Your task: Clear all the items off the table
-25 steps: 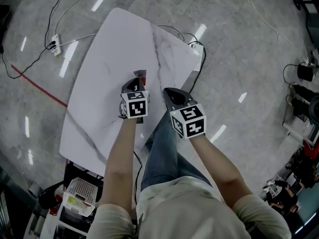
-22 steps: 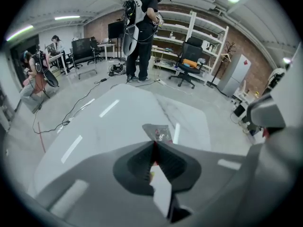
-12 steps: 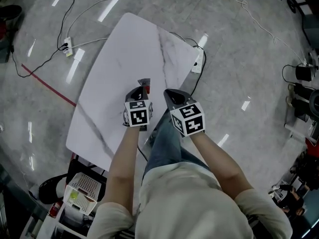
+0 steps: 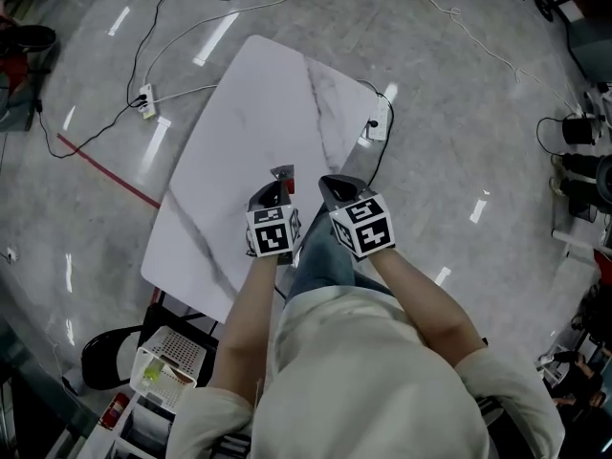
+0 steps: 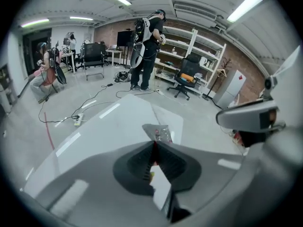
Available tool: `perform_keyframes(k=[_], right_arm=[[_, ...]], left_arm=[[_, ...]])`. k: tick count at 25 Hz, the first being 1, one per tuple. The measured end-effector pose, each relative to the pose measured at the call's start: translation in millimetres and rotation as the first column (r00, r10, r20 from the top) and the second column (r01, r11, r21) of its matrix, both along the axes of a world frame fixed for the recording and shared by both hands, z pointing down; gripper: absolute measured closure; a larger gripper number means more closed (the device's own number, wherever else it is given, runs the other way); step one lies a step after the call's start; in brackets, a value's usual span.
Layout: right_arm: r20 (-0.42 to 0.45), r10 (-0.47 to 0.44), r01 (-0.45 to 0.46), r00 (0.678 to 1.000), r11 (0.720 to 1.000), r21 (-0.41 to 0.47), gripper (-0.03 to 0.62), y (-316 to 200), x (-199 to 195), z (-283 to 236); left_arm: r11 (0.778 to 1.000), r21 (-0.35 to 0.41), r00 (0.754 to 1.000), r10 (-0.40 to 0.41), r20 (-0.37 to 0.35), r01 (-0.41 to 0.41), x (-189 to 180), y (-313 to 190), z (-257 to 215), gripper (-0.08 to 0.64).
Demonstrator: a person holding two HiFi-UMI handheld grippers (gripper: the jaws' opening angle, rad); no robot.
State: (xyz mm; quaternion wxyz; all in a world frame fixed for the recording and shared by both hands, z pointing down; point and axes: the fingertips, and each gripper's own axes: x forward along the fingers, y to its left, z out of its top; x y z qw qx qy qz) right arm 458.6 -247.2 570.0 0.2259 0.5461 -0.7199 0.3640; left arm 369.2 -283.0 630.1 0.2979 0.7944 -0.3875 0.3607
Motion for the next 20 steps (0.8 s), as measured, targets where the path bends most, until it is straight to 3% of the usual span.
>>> perform_keyframes(k=[20], right_arm=[[-0.016,0.03,-0.029,0.999,0.998,0.063,0.592,107.7,-62.2,-55.5]], left_arm=[[0.997,0.074,0.998,0.027,-0.055,-0.023,-82.2,107.3,-87.6,0.545]])
